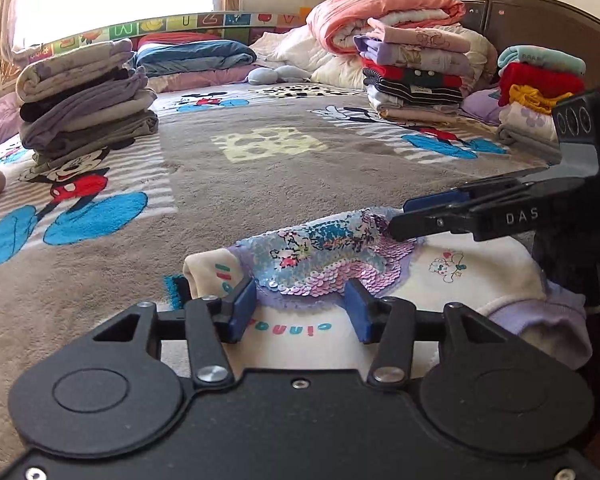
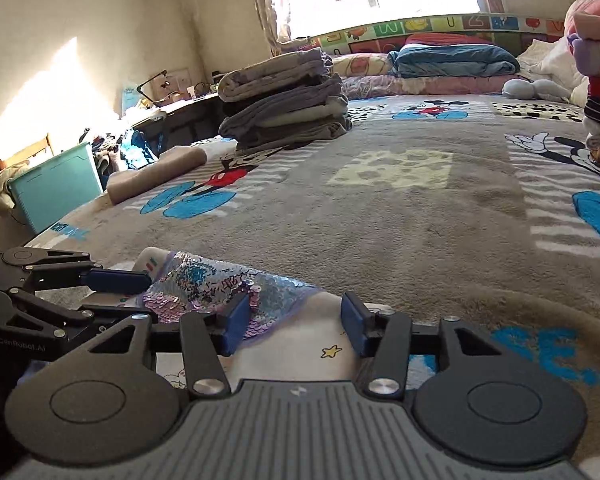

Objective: Fold clothes

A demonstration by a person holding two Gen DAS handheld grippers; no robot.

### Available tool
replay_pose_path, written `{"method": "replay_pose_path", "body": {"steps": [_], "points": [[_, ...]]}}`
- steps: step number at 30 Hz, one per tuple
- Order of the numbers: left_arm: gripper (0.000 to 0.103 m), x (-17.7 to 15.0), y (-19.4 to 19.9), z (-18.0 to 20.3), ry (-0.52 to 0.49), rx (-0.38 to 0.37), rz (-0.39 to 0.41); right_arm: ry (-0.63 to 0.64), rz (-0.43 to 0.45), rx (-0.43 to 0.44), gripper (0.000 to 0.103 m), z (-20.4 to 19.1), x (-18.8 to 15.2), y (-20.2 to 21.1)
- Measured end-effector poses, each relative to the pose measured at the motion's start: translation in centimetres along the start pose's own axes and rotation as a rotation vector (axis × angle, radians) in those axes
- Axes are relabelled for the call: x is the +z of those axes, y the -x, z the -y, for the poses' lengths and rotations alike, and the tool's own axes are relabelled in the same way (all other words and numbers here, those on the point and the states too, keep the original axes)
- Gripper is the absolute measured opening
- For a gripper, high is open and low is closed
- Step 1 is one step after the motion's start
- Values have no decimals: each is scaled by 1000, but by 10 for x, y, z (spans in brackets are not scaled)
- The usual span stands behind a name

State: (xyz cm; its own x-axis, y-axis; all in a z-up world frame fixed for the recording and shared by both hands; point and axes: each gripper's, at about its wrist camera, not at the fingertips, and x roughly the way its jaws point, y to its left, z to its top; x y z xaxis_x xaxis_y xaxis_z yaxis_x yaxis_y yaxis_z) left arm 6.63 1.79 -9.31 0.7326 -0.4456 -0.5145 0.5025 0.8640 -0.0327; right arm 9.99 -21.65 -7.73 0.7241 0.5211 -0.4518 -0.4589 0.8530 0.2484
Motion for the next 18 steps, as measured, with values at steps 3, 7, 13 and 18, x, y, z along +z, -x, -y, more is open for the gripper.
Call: {"method": "replay_pose_path", "body": {"steps": [3,7,13,18], "points": [[47,-2,17,3,-22,-25,26,9,39,-14,50,-4,1,17],[47,-16,31,19,-127,-45,-21,37,37,-13,50,-12,-5,35],[48,-16,37,7,-49,-64,-34,-28,-6,-26,50,-12,-15,36],[53,-13,56,-25,182,-36,-25,-124,22,-57,55,-11,-24,65]]}}
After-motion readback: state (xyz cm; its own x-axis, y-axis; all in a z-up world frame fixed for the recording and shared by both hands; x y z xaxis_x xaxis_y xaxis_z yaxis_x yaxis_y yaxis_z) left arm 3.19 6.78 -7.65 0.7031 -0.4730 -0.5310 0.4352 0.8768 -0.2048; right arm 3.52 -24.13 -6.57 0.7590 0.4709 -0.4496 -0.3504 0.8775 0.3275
